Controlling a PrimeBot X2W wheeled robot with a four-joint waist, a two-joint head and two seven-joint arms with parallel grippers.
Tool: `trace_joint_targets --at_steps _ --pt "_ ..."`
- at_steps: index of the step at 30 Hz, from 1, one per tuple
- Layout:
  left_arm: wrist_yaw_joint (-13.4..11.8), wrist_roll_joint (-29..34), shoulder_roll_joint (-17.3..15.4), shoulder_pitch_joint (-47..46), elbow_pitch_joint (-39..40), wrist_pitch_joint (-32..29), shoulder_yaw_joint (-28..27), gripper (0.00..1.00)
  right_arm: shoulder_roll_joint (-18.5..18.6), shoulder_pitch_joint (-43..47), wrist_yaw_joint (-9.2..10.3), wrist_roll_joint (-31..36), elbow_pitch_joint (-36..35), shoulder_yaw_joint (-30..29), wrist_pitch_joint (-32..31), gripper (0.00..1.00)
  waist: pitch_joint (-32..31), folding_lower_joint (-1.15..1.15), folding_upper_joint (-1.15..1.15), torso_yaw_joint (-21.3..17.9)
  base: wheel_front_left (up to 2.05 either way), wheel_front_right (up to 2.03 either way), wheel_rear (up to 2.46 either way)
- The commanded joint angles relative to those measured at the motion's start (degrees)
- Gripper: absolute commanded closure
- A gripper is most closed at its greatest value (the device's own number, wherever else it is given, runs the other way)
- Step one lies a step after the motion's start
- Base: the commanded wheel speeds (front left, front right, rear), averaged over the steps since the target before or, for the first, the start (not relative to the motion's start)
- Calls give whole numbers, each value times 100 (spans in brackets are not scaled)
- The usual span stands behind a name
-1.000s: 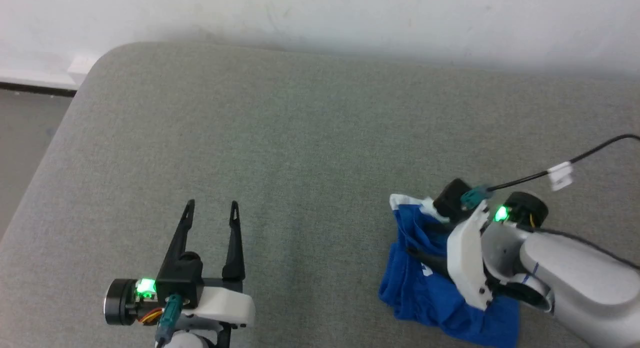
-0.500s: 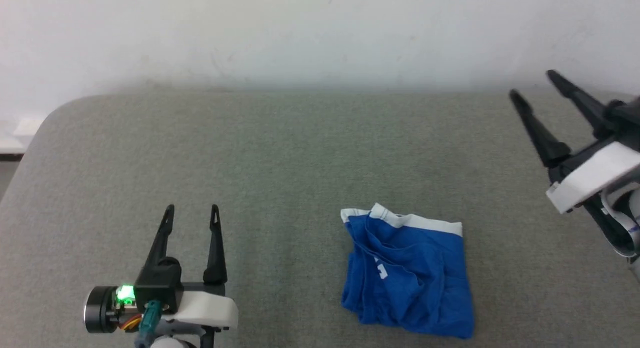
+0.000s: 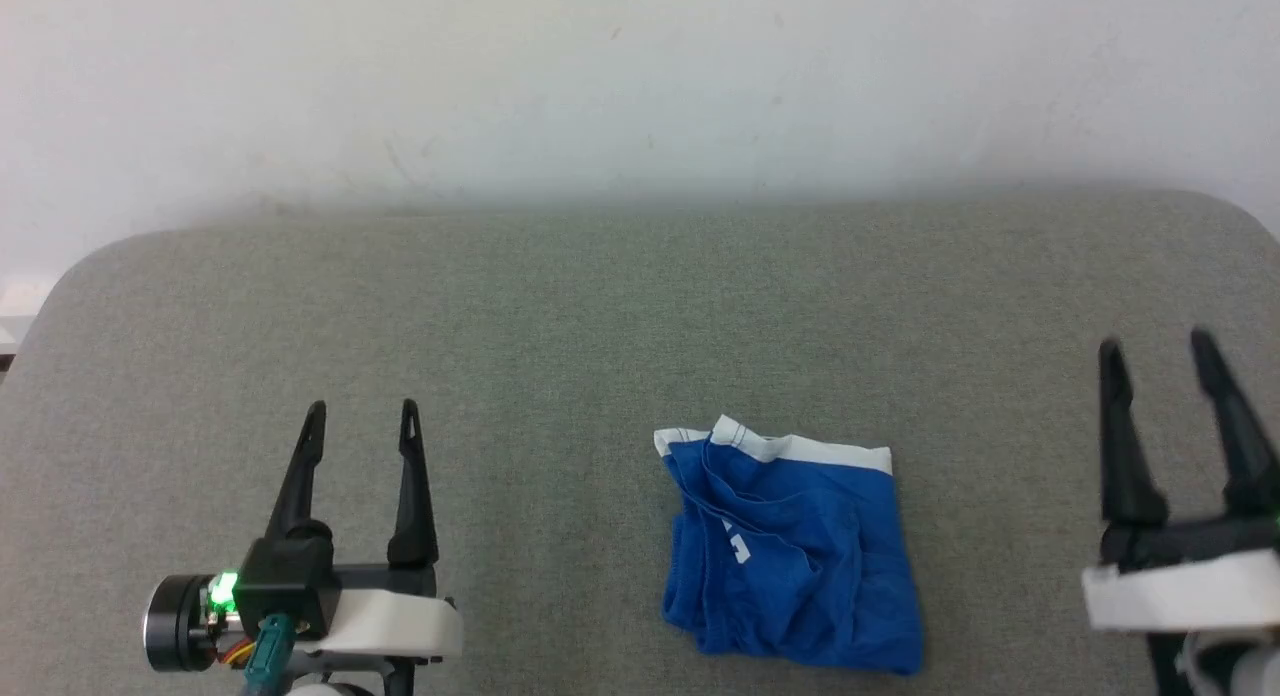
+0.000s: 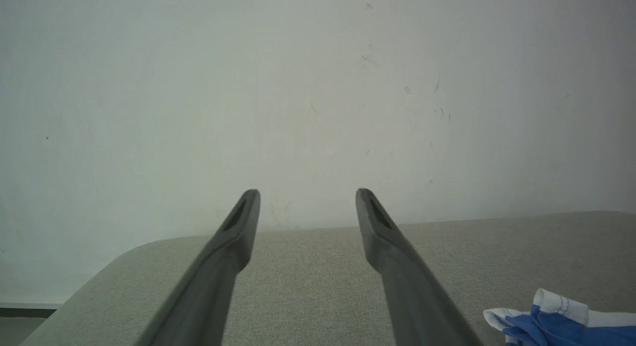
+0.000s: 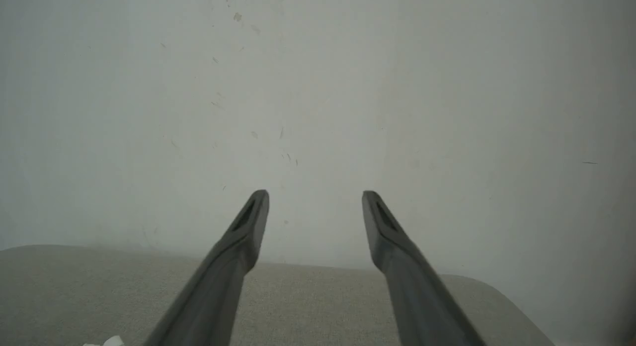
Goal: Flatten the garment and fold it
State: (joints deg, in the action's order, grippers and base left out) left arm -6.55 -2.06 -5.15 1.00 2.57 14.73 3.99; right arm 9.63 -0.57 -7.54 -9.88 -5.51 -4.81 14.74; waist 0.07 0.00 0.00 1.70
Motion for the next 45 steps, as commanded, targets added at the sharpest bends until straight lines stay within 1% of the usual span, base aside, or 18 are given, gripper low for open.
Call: trace_joint_targets --at_steps 1,5,7,11,14,15,16,17,18,21,22,24,29,33,36,38,42,45 --pt "48 -29 27 102 30 27 -39 0 -207 263 5 82 -72 -40 25 0 2 0 0 24 0 0 0" --pt "85 -51 58 168 23 27 -111 0 -503 715 5 153 -23 -149 25 0 22 0 0 82 0 0 0" --pt "108 -37 70 172 8 27 -126 0 -572 796 5 163 -5 -184 25 0 33 0 0 107 0 0 0" --pt "128 -4 95 145 -12 27 -144 0 -603 585 5 167 -113 -300 25 0 54 0 0 130 0 0 0" --pt "144 8 112 114 -32 27 -148 0 -368 94 5 106 -215 -401 25 0 62 0 0 137 0 0 0" --pt "144 8 112 114 -32 27 -148 0 -368 94 5 106 -215 -401 25 0 62 0 0 137 0 0 0" --pt "157 9 122 98 -50 27 -152 0 -133 -324 5 -28 -208 -396 26 0 66 0 0 146 0 0 0" --pt "163 9 126 92 -58 27 -154 0 4 -520 5 -107 -159 -345 -30 0 65 0 0 152 0 0 0" --pt "163 9 126 92 -58 27 -154 0 4 -520 5 -107 -159 -345 -30 0 65 0 0 152 0 0 0" --pt "180 9 139 78 -74 27 -162 0 470 -1085 5 -343 -1 -34 -702 0 74 0 0 178 0 0 0" --pt "185 10 143 75 -77 27 -163 0 611 -1236 5 -465 83 112 -1078 0 78 0 0 189 0 0 0" --pt "197 12 151 67 -84 27 -163 0 975 -1476 5 -809 298 566 -2071 0 95 0 0 221 0 0 0" --pt "190 14 172 37 -80 27 -157 0 1781 -1938 5 -1983 584 1517 -4170 0 187 0 0 297 0 0 0" --pt "176 2 191 -36 -73 27 -107 0 2244 -2028 5 -2843 779 2153 -5320 0 325 0 0 389 0 0 0" --pt "153 -16 202 -108 -66 27 -70 0 2391 -2045 5 -3259 972 2510 -5769 0 463 0 0 467 0 0 0" --pt "140 -22 208 -165 -60 27 -34 0 2388 -2035 5 -3483 1133 2698 -5926 0 569 0 0 527 0 0 0" --pt "122 -38 216 -298 -61 27 24 0 2273 -2075 5 -3646 1541 3007 -5900 0 790 0 0 634 0 0 0" --pt "107 -44 220 -396 -78 27 55 0 2069 -2096 5 -3720 1989 3236 -5770 0 927 0 0 689 0 0 0"
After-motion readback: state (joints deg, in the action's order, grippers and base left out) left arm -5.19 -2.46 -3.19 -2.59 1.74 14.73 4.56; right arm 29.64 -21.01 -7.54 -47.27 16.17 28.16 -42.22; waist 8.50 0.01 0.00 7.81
